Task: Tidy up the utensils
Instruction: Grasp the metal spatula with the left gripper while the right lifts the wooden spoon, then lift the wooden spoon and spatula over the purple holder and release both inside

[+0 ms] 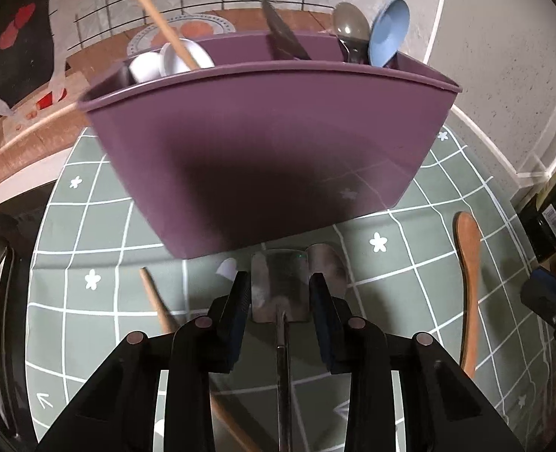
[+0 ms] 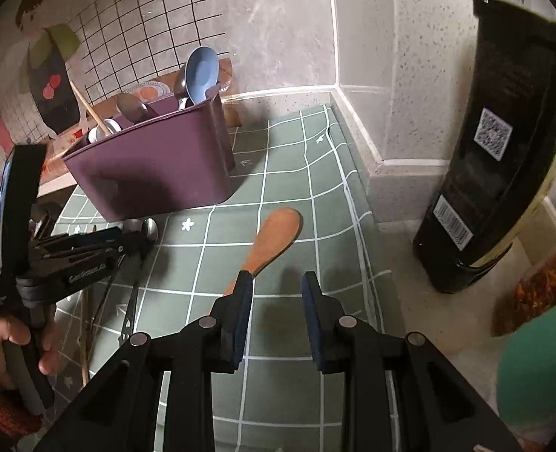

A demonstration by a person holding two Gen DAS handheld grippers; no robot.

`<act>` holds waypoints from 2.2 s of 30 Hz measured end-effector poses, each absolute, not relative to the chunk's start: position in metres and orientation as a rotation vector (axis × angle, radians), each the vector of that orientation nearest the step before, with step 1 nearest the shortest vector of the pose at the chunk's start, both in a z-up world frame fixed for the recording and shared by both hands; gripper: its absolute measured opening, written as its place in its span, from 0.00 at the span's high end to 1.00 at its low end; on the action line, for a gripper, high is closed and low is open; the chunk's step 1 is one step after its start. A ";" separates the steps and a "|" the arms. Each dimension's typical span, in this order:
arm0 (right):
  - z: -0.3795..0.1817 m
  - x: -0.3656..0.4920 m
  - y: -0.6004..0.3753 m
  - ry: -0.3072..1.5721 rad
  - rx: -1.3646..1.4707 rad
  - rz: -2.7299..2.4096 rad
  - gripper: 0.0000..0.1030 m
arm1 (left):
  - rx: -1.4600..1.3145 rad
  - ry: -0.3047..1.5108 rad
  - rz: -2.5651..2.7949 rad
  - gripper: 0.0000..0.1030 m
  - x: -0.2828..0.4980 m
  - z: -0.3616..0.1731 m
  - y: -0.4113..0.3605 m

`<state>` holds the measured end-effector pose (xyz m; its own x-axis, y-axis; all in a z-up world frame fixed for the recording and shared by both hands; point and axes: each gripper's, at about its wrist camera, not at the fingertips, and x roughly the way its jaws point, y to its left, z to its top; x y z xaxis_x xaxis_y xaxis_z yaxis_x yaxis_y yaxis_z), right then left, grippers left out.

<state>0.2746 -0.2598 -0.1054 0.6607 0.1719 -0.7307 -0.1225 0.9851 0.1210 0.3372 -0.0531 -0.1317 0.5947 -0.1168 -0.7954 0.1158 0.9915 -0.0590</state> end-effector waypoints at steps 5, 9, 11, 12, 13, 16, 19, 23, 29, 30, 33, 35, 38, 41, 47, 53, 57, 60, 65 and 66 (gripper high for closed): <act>-0.112 0.294 -0.259 0.850 0.128 0.174 0.75 | -0.067 0.869 -0.131 0.68 0.318 -0.124 -0.032; -0.121 0.309 -0.250 0.879 0.120 0.152 0.75 | -0.091 0.814 -0.127 0.68 0.297 -0.111 -0.018; -0.126 0.317 -0.248 0.892 0.143 0.146 0.75 | -0.104 0.788 -0.122 0.68 0.289 -0.104 -0.011; -0.129 0.321 -0.247 0.900 0.159 0.143 0.75 | -0.112 0.780 -0.121 0.68 0.283 -0.100 -0.006; -0.131 0.323 -0.247 0.905 0.172 0.142 0.75 | -0.125 0.770 -0.120 0.68 0.279 -0.096 -0.001; -0.136 0.332 -0.240 0.915 0.168 0.122 0.75 | -0.151 0.739 -0.109 0.68 0.267 -0.088 0.010; -0.138 0.340 -0.227 0.905 0.103 0.095 0.75 | -0.178 0.710 -0.098 0.68 0.259 -0.072 0.029; -0.141 0.350 -0.207 0.881 -0.032 0.054 0.69 | -0.212 0.682 -0.093 0.68 0.251 -0.059 0.038; -0.141 0.365 -0.196 0.868 -0.096 0.077 0.72 | -0.243 0.646 -0.093 0.68 0.243 -0.047 0.047; -0.141 0.366 -0.198 0.860 -0.083 0.096 0.72 | -0.245 0.645 -0.091 0.68 0.242 -0.045 0.048; -0.139 0.363 -0.203 0.837 -0.066 0.129 0.72 | -0.240 0.640 -0.085 0.68 0.240 -0.041 0.049; -0.135 0.356 -0.206 0.813 -0.055 0.144 0.73 | -0.240 0.637 -0.087 0.68 0.239 -0.040 0.049; -0.125 0.341 -0.209 0.765 -0.045 0.153 0.73 | -0.238 0.627 -0.093 0.68 0.235 -0.037 0.047; -0.114 0.325 -0.212 0.722 -0.039 0.167 0.73 | -0.233 0.608 -0.103 0.68 0.230 -0.033 0.043; -0.085 0.292 -0.213 0.641 -0.016 0.196 0.73 | -0.233 0.586 -0.111 0.68 0.224 -0.025 0.038; -0.026 0.261 -0.208 0.494 0.012 0.229 0.73 | -0.220 0.523 -0.142 0.68 0.222 0.008 0.030; 0.034 0.248 -0.202 0.358 -0.004 0.261 0.73 | -0.213 0.416 -0.180 0.68 0.225 0.057 0.023; 0.075 0.247 -0.196 0.265 -0.025 0.266 0.73 | -0.210 0.327 -0.191 0.68 0.232 0.089 0.018; 0.112 0.263 -0.191 0.149 -0.048 0.252 0.73 | -0.239 0.221 -0.178 0.68 0.258 0.112 0.016; 0.116 0.269 -0.190 0.127 -0.052 0.248 0.73 | -0.250 0.195 -0.166 0.68 0.265 0.113 0.016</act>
